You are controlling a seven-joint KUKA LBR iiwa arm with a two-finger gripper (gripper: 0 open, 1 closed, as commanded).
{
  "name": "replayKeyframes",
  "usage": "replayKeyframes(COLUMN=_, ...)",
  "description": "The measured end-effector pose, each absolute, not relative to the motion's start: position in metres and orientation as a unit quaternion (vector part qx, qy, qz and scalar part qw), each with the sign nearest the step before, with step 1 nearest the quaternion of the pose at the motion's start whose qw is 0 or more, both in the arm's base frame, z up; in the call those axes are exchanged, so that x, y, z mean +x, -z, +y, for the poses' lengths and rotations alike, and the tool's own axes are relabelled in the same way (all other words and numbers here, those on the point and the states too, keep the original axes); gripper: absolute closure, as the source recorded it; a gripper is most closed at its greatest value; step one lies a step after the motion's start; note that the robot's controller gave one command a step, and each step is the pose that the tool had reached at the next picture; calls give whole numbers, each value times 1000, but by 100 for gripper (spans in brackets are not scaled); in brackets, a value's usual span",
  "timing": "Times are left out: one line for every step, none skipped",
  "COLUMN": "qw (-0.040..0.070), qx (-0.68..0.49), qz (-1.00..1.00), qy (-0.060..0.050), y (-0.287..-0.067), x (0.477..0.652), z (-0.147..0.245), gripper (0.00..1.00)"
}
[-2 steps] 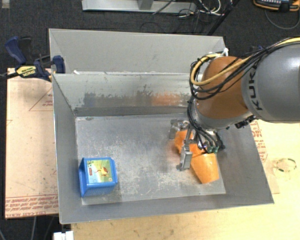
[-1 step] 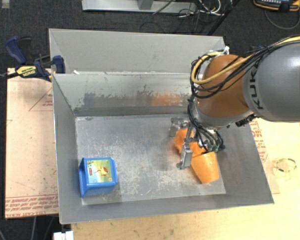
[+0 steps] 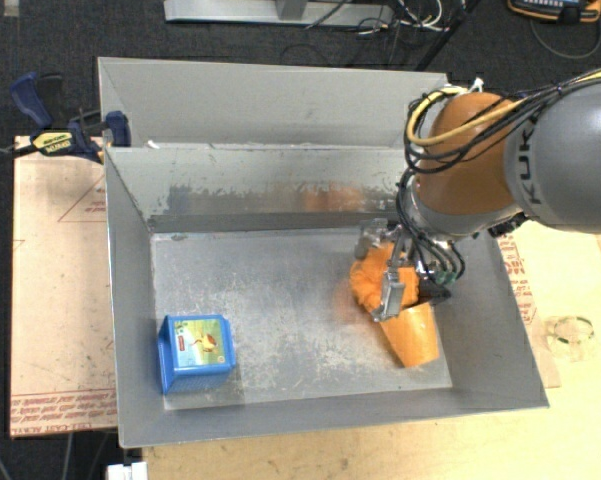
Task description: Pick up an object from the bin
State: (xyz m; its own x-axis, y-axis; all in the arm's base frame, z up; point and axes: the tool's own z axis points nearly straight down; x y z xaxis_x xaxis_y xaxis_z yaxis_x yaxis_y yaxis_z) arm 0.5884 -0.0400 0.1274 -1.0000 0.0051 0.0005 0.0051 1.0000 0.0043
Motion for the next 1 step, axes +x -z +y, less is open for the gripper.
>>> replayKeyframes(qw=-4, qx=-14, qz=-1000, qy=-1, y=-110, x=599, z=-73, gripper=0)
